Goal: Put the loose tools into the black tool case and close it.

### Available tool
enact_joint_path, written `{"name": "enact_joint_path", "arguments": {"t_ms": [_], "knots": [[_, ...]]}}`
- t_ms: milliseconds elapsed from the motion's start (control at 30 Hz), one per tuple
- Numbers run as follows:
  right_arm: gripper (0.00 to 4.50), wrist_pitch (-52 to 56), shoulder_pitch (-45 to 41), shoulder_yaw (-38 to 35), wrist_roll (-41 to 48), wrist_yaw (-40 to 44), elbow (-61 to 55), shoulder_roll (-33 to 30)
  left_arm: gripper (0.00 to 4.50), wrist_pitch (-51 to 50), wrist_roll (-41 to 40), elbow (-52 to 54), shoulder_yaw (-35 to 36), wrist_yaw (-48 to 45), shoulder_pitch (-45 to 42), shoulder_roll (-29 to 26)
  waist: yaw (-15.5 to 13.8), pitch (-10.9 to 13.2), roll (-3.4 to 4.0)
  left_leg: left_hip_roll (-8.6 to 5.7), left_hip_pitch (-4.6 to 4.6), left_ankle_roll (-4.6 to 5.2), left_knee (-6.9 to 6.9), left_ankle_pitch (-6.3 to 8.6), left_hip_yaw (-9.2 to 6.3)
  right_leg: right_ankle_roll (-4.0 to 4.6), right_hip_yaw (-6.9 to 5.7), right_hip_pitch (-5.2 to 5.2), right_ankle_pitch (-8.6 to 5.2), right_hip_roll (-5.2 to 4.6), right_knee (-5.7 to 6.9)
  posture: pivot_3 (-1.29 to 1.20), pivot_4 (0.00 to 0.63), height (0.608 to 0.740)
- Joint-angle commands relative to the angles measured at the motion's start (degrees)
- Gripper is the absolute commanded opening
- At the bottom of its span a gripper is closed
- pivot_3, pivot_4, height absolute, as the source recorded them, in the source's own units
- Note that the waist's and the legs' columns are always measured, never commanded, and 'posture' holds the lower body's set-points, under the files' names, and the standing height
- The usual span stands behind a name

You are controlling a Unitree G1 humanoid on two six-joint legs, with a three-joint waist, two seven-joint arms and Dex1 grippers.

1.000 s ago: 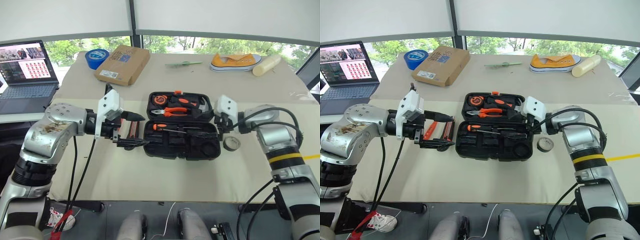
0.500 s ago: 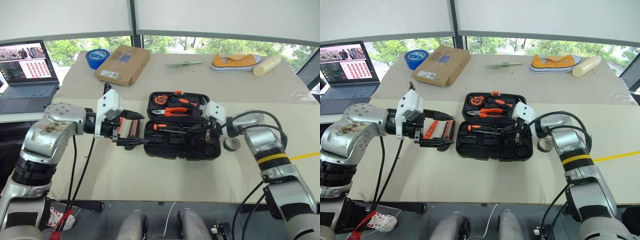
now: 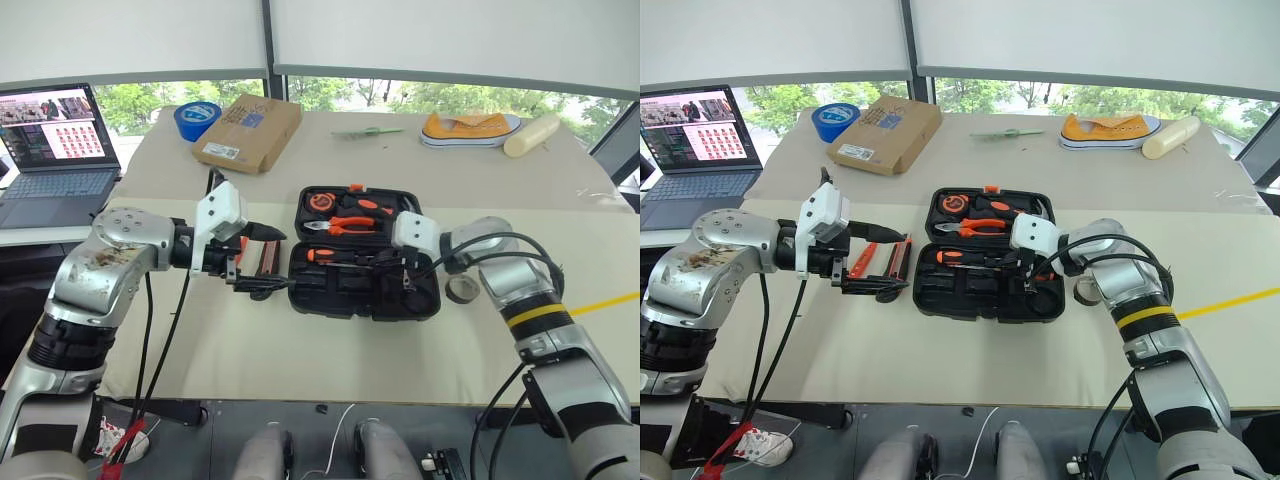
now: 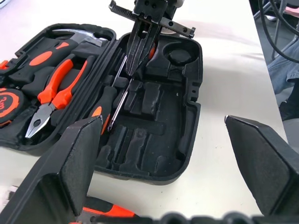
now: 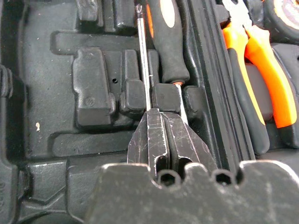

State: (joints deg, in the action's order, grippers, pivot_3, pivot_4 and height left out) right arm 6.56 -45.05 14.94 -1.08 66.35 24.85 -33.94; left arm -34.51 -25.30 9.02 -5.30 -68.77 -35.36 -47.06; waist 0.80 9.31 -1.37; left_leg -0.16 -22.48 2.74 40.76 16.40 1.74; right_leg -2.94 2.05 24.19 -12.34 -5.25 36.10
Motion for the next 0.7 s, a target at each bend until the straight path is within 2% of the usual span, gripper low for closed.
{"name": "enact_joint_path", "arguments": {"t_ms": [33,233,333,433,500,600,633,700], "knots": [[0.09,4.89,0.39,-5.48,4.35,-0.85,-5.38,-1.20,4.50,0.17,0.19,1.94,4.10,2.71,2.39,-1.63,0.03,0.02,0.01,0.01,-0.06,0.00,0.00,0.00,0.00,0.00,0.00,0.07,0.00,0.00,0.01,0.00,0.150,0.735],[0.09,20.82,3.70,-16.64,19.04,0.68,-22.83,-5.20,4.50,-8.19,-3.15,9.11,18.52,10.64,16.46,-4.49,0.24,0.04,0.04,0.05,-0.85,-0.20,-0.01,-0.12,0.00,0.03,0.05,1.04,0.02,-0.01,0.24,0.00,0.150,0.735],[0.09,28.32,8.40,-20.03,25.27,0.91,-32.30,-8.65,4.50,-11.89,-2.60,12.86,28.08,14.13,28.15,-5.20,0.18,0.04,0.05,0.11,-0.84,-0.08,-0.14,-0.04,-0.02,0.05,-0.06,1.02,0.01,-0.02,0.10,0.00,0.150,0.735],[0.78,30.59,12.88,-20.84,27.55,1.51,-38.28,-11.84,4.50,-11.51,-0.60,13.90,33.82,15.71,37.47,-4.91,0.01,0.04,0.05,0.09,-0.79,-0.03,-0.18,-0.01,0.00,0.07,-0.10,0.92,0.01,-0.10,0.03,0.00,0.150,0.735],[1.44,30.87,15.52,-21.36,28.70,1.80,-40.65,-13.30,4.50,-11.46,-0.16,13.60,36.52,17.10,41.73,-4.05,-0.10,0.04,0.04,0.08,-0.70,-0.01,-0.18,0.01,0.02,0.08,-0.11,0.87,0.01,-0.20,-0.01,0.00,0.150,0.735],[2.48,32.17,17.18,-22.23,30.69,0.57,-42.47,-14.03,4.50,-11.94,-0.41,14.04,37.92,18.33,44.98,-4.04,-0.50,0.05,0.03,0.02,-0.68,-0.03,-0.17,0.01,0.01,0.08,-0.19,0.85,0.01,-0.35,-0.14,0.00,0.150,0.735],[2.72,32.56,17.44,-22.44,31.21,0.23,-43.00,-14.16,4.50,-12.51,-0.54,14.39,37.88,18.90,45.11,-4.24,-0.66,0.05,0.03,0.02,-0.68,-0.07,-0.17,-0.01,0.01,0.13,-0.19,0.85,0.04,-0.35,-0.15,0.00,0.150,0.735],[3.47,33.36,17.84,-22.91,32.45,-0.30,-44.23,-14.39,4.50,-14.72,-1.49,14.94,37.04,20.28,43.60,-4.99,-0.90,0.05,0.03,0.02,-0.60,-0.12,-0.17,-0.04,0.00,0.16,-0.21,0.79,0.06,-0.36,-0.13,0.00,0.150,0.735]]}}
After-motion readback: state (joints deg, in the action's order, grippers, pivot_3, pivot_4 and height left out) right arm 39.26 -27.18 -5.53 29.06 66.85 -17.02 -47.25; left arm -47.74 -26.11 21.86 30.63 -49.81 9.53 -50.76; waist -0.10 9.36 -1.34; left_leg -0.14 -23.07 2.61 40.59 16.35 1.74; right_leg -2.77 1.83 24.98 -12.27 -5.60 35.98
